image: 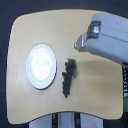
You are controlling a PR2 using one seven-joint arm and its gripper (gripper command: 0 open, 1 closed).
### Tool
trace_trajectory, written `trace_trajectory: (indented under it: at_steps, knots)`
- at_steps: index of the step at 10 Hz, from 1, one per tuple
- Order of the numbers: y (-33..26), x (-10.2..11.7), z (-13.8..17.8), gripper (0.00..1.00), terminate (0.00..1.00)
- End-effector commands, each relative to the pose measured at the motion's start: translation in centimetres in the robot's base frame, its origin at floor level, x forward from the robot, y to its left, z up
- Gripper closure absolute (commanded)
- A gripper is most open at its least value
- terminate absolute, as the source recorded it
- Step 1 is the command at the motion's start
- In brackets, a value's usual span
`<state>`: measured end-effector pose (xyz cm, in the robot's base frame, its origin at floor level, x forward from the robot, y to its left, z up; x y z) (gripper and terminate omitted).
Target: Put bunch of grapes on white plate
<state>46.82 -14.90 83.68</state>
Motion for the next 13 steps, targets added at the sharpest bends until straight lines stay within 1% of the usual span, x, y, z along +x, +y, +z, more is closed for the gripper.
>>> trace_trajectory:
  at_steps: [1,4,6,7,9,13]
  knots:
    - [6.9,-4.4,-6.3,0.00,0.00]
    - [9.1,-5.4,-9.1,0.00,0.00]
    - [10.3,-5.2,-10.3,0.00,0.00]
    - [11.0,-4.5,-11.0,0.00,0.00]
    - [11.1,-4.0,-11.8,0.00,0.00]
    - [9.6,-4.9,-13.7,0.00,0.00]
